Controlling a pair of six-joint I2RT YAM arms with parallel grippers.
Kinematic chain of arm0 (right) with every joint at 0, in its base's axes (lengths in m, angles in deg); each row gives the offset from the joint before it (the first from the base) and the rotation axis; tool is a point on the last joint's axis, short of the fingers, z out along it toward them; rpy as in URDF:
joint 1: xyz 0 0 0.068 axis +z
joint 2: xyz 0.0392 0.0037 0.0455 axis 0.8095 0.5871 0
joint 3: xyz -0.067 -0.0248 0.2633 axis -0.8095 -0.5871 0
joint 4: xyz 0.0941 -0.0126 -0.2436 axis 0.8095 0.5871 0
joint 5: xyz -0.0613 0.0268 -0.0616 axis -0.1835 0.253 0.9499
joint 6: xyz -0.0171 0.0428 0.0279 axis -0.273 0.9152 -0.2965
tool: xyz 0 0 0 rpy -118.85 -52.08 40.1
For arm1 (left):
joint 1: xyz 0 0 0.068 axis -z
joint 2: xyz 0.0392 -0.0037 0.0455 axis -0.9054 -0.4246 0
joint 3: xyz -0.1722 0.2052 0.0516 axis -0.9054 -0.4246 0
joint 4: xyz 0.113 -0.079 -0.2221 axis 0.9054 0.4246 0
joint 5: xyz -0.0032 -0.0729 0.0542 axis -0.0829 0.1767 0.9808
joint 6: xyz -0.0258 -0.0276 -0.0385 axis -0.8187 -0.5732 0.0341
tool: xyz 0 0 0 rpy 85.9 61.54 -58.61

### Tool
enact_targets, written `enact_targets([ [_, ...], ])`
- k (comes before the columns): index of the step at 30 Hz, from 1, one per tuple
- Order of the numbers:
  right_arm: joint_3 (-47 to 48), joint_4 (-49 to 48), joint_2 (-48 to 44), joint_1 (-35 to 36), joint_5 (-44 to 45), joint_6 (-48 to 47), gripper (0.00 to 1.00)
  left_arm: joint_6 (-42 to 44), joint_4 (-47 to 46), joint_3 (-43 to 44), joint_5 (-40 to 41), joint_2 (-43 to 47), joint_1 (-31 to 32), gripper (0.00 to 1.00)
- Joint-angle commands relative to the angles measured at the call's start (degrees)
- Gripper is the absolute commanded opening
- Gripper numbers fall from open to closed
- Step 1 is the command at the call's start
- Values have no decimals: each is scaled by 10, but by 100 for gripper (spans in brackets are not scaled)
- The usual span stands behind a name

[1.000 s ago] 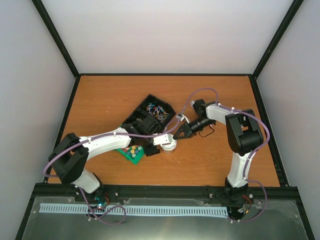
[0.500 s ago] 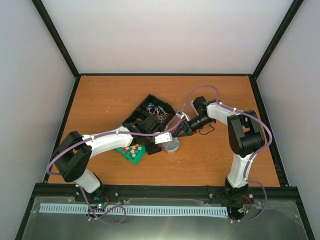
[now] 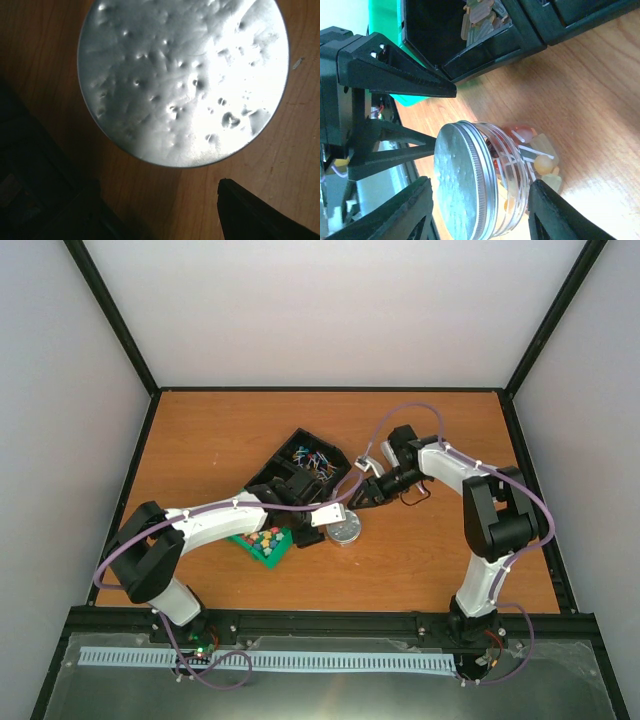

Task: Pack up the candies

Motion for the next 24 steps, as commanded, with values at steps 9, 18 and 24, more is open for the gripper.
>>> enact_targets([
  [9, -4, -25, -50, -10, 61, -32, 79, -15, 2, 27, -35, -3, 3, 66],
  [18, -19, -25, -26, 13, 64, -54, 80, -29, -3, 46, -52, -28, 2, 65],
  [24, -22, -29, 0, 20, 64, -63, 74, -33, -8, 55, -49, -35, 2, 65],
])
